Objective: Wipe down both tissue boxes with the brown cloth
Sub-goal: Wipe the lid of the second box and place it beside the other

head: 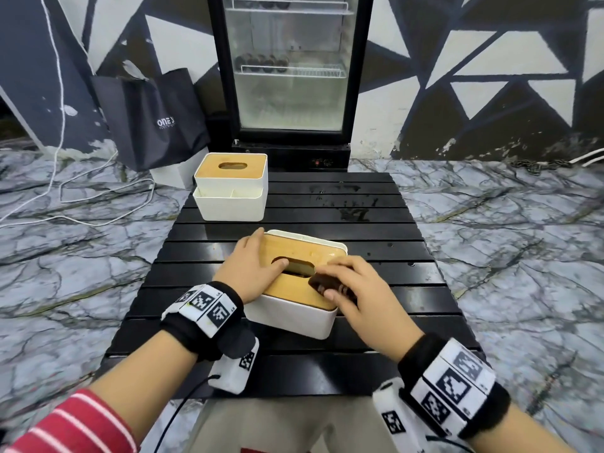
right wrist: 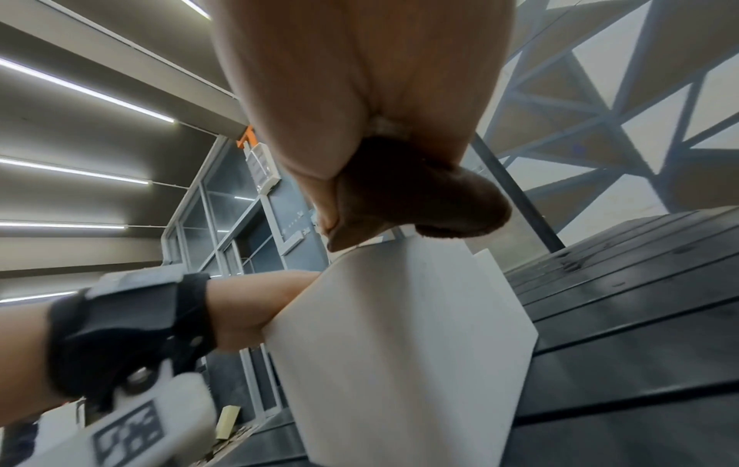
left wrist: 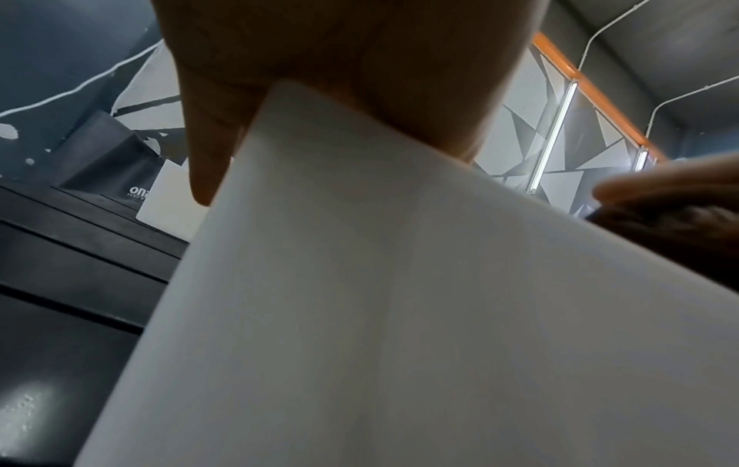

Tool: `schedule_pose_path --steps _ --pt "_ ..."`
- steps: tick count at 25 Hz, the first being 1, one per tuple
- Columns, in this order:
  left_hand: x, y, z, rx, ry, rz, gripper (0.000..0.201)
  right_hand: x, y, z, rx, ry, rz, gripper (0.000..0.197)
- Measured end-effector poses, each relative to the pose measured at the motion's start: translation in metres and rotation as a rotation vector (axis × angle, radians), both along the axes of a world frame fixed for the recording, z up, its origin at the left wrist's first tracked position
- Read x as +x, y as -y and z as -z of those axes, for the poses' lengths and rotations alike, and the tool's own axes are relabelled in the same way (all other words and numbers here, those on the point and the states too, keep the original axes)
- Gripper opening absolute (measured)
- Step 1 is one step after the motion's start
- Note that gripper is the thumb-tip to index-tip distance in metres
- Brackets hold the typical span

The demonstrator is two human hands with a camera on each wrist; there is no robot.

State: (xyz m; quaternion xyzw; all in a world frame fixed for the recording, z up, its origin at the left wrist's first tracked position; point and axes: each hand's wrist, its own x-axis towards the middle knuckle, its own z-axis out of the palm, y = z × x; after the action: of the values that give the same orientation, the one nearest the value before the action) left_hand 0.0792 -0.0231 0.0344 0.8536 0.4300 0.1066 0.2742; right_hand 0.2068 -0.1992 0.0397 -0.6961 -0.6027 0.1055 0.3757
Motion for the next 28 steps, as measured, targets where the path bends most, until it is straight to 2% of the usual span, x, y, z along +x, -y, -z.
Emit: schedule_pose_path --steps 3,6,10,13,17,21,25,28 --pt "0.001 0.003 0.001 0.018 0.002 0.001 0.065 0.007 -0.02 0.004 0.017 -0.033 0.04 0.031" --pt "0.001 0.004 0.001 0.018 -0.004 -0.014 0.06 0.005 -0.022 0.018 0.025 -0.003 0.051 0.029" --pt "0.005 -0.002 0.001 0.055 -0.035 0.024 0.059 -0.011 -0.011 0.025 0.093 0.046 -0.044 0.036" --pt "0.009 -0.006 0.001 0.058 -0.064 0.058 0.059 0.003 -0.015 0.024 0.093 0.062 -0.103 0.035" --pt "0.01 -0.006 0.0 0.065 -0.07 0.057 0.058 0.038 -0.038 0.018 0.012 0.056 0.033 0.024" --pt "0.012 -0.004 0.0 0.075 -0.1 0.036 0.057 0.037 -0.044 0.018 0.033 0.02 0.066 0.027" --pt "0.013 -0.005 0.0 0.082 -0.113 0.049 0.057 0.01 -0.023 0.028 0.089 0.033 -0.046 0.034" --pt "0.013 -0.007 0.0 0.087 -0.123 0.08 0.057 0.014 -0.018 0.028 0.067 0.044 -0.118 0.036"
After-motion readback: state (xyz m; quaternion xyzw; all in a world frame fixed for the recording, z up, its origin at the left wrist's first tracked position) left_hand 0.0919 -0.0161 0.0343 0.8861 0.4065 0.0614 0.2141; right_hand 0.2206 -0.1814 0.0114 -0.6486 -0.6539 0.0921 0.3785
